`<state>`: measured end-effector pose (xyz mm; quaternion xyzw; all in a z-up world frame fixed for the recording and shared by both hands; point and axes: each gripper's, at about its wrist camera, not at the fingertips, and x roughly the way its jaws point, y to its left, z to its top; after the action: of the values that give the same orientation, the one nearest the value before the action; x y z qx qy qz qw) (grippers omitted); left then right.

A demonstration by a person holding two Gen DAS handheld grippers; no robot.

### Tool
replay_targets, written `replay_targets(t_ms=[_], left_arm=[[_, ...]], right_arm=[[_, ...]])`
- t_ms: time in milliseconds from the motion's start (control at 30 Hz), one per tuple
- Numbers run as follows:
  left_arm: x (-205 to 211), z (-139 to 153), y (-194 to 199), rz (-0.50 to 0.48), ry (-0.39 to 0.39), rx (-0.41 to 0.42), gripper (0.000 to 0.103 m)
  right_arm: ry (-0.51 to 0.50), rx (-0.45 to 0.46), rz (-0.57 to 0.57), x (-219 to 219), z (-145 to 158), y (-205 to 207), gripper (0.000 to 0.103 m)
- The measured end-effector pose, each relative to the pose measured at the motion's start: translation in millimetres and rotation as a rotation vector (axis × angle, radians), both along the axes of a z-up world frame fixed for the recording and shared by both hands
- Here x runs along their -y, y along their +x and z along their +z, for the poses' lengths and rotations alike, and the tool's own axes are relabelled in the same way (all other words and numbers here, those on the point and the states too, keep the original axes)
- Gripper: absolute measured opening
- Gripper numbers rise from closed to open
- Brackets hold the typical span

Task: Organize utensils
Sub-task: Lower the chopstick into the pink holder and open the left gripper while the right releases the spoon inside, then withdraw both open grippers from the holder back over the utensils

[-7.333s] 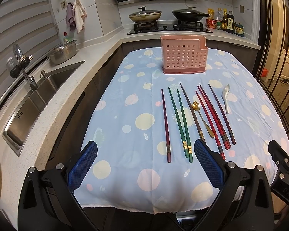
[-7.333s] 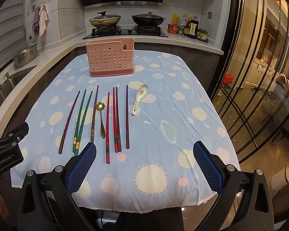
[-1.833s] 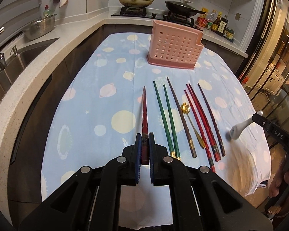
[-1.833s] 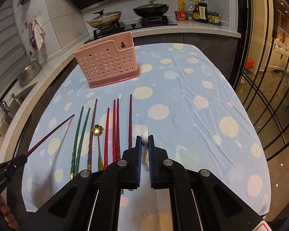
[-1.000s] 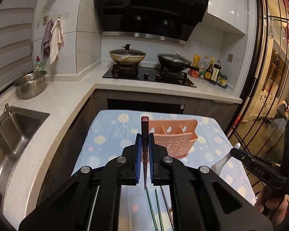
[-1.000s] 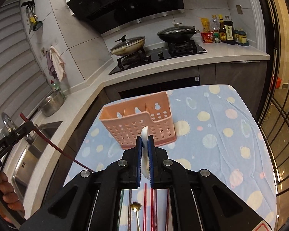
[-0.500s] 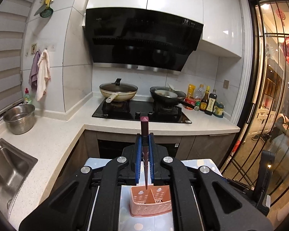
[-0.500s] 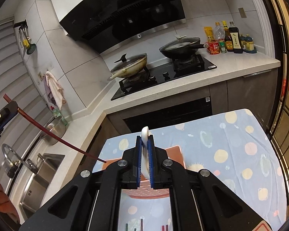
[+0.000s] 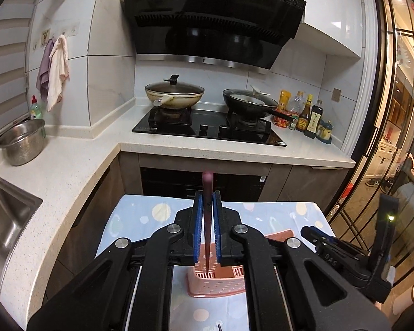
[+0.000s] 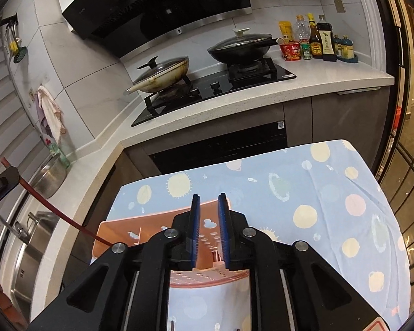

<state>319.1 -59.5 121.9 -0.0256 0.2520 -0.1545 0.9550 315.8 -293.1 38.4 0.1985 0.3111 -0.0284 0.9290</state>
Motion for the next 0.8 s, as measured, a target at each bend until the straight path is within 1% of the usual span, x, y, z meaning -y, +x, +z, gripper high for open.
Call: replay_targets(t_ms=[33,67,100,133,233,300,400,533,667,800], left_arm=[[-2,-1,-1,0.005,-0.003,-0.007,0.013],[-5,-2,-2,0.006,-0.009,-0.013,0.018],[-8,-2,-3,0.015,-0.016,-0.014,0.029],[-12,-2,-7,0.027,-0.022,-0.011,0.038],[-22,-4,-20,0.04,-0.03,-0.018,0.046],[-30,-7,-30,0.048,-0.037,-0.029,0.05],[-41,-14,-48,0.057,-0.04,-0.052,0.051],[-54,-30,-80,0.067,-0.018,-0.091,0.051],[-62,-54,-119,0.065,0.024,-0.131,0.051],[-69,-90,-154,0.044,0.049,-0.214,0.051]], right_arm=[[0.0,0.007,-0.004,0,2,-5,0.024],[0.005,0.014,-0.006,1,3,-10,0.03],[0.01,0.017,-0.007,1,4,-15,0.031],[0.012,0.019,-0.007,2,5,-22,0.031],[0.018,0.026,-0.002,0,8,-44,0.032],[0.027,0.026,0.005,-2,8,-63,0.032],[0.026,0.02,0.013,-8,7,-93,0.032],[0.009,0.0,0.018,-18,-3,-138,0.033],[0.003,-0.045,0.019,-27,-21,-186,0.033],[-0.001,-0.111,0.017,-38,-46,-229,0.033]])
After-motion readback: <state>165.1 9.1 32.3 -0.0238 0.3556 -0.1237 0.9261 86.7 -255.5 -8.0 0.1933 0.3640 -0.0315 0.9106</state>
